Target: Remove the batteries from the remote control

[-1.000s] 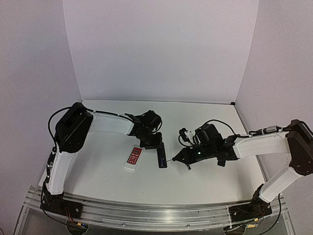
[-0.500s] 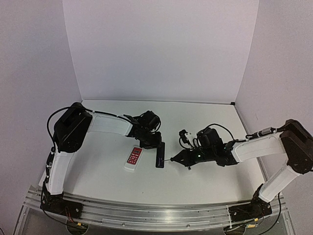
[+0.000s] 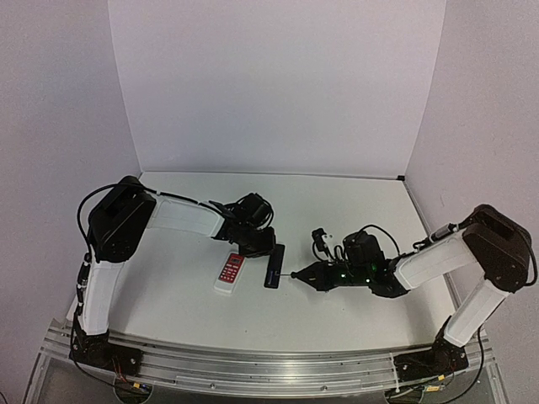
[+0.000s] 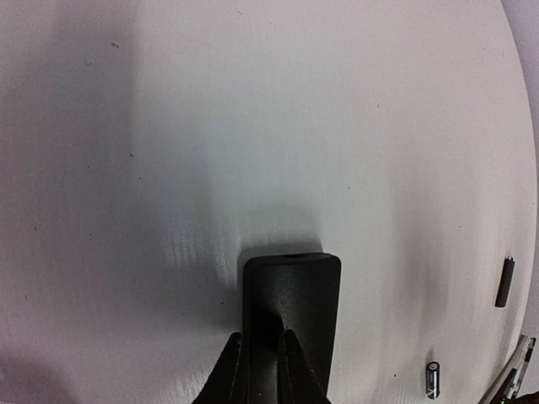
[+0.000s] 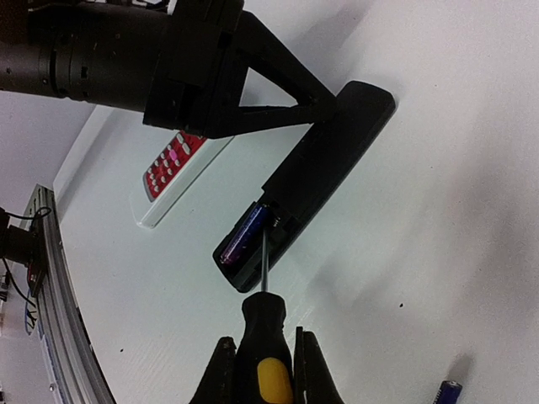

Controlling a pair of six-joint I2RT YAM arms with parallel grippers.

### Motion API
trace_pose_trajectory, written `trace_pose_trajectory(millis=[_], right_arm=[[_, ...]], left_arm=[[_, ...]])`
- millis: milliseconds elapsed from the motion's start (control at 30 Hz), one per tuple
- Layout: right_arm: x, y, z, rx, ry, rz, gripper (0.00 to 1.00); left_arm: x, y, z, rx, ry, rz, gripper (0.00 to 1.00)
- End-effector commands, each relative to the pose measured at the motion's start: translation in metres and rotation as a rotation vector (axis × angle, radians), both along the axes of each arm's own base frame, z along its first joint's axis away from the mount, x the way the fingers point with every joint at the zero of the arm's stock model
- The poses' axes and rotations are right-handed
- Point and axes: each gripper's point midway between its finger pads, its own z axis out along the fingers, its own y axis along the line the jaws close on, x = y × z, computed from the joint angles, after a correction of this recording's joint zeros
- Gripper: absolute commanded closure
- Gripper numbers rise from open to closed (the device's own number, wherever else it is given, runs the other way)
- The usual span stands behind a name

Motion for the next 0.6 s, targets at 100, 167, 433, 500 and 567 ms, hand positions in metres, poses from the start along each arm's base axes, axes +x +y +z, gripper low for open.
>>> trace_pose_trajectory(millis=[100,167,433,500,567], right_arm=[[-0.01,-0.007,-0.043,-0.025,0.125,-0.034,1.0],[-0.014,0.003,-0.037,0.024,0.141,0.003,1.0],[-0.035,0.022,-0.005,0.167,0.12,0.174,1.0],[-0.037,0.022,0.003,0.201,0.091,0.18,1.0],[-0.035,0.024,0.01,0.235,0.077,0.178,1.0]], left_arm=[[-0.132,0.094,-0.132,0.433,0.459,-0.075,0.9],[-0.133,0.094,-0.132,0.433,0.46,-0.071,0.9],[-0.132,0.095,-0.131,0.442,0.461,-0.052,0.92],[-0.132,0.096,-0.132,0.446,0.464,-0.049,0.92],[-0.133,0.096,-0.132,0.444,0.464,-0.049,0.92]])
